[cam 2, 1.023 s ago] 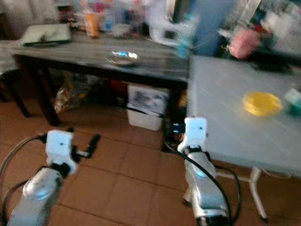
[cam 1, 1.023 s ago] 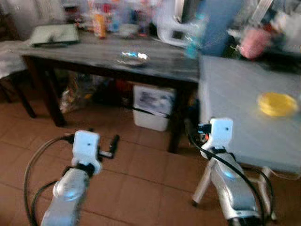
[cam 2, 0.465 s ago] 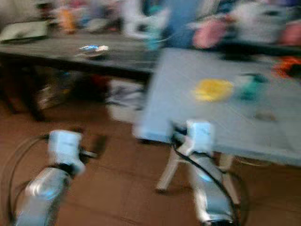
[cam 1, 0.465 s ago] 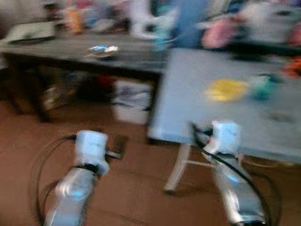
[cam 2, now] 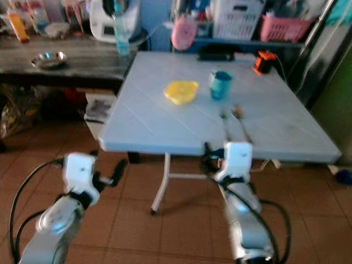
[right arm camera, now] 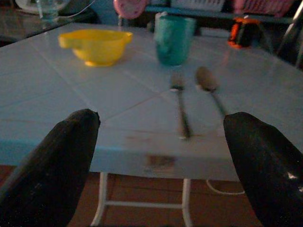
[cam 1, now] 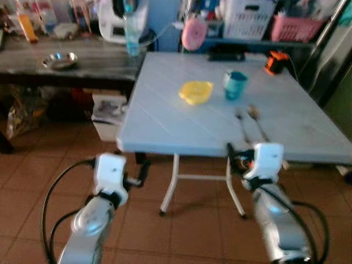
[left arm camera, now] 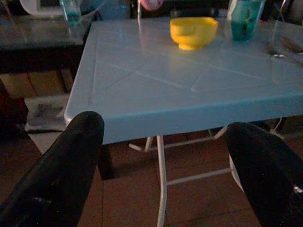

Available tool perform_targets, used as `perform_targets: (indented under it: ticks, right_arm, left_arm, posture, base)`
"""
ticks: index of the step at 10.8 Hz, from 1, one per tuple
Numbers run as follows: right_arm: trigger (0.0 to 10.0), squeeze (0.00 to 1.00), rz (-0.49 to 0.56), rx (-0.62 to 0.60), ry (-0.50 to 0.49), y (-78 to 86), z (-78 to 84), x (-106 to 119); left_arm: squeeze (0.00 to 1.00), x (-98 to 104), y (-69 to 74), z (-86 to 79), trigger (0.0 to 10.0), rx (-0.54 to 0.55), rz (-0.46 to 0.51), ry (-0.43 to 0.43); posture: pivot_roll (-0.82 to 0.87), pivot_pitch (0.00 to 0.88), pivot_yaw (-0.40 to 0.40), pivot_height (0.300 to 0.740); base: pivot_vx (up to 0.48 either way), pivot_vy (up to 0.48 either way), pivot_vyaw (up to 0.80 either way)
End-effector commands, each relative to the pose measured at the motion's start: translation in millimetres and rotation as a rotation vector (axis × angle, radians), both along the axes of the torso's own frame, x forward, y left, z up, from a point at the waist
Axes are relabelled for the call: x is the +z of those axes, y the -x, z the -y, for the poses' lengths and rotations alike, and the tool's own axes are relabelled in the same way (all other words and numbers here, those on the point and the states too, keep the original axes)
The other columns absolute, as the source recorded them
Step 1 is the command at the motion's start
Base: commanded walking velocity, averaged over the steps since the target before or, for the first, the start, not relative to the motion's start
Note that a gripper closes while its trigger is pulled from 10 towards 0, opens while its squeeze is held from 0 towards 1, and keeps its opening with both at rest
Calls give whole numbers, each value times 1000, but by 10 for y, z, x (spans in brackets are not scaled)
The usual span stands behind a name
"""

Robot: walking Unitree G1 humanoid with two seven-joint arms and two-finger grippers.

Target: Setting the table

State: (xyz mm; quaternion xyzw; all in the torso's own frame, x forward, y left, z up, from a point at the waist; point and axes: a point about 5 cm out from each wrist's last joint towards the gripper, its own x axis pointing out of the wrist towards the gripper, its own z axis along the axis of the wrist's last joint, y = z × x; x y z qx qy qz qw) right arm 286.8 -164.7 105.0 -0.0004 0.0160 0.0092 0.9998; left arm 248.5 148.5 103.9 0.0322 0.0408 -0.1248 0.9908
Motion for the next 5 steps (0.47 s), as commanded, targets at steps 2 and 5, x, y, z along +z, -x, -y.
perform_targets:
  ticks: [2,5]
  right_arm:
    - [10000,0,28,21,1,-38,-67,74]
    - [10000,0,52,65,18,-61,-121,120]
  left_arm:
    - [0,78,-26,-102,10000,42,76,-73]
    - [0,124,-40,-111,10000,47,99,15]
  posture:
    - [132,6,-31,740]
    - [133,2,-40,740]
  base:
    - [0,0,0]
    - [0,0,0]
